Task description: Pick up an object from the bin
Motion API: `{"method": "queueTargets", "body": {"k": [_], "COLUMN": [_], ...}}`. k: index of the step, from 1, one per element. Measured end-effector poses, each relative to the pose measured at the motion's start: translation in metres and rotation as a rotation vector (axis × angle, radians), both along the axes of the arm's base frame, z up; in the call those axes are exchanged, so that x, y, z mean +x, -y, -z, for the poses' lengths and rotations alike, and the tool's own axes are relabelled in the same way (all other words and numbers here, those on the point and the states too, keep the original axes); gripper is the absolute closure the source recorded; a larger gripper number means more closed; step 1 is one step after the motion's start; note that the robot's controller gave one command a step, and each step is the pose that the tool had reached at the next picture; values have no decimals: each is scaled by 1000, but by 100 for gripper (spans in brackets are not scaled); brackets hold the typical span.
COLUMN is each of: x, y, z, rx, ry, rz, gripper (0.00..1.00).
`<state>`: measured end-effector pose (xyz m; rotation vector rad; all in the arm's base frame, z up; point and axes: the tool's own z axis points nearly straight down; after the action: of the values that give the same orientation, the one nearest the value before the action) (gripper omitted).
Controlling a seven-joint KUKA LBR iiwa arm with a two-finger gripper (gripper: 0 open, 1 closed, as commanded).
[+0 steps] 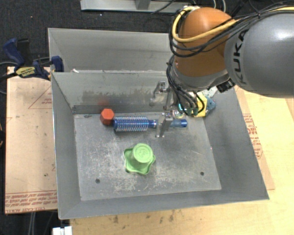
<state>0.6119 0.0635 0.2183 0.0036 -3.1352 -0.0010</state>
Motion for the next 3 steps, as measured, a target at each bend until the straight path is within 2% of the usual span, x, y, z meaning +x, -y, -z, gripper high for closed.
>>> {"method": "queueTargets", "body": {"k": [1,2,3], "x": [31,26,29], "y": [-7,-6,-20], "z": [125,118,110], "rx": [2,0,0], "ry": [17,9,10], "rz": [173,219,167], "gripper": [0,0,0]}}
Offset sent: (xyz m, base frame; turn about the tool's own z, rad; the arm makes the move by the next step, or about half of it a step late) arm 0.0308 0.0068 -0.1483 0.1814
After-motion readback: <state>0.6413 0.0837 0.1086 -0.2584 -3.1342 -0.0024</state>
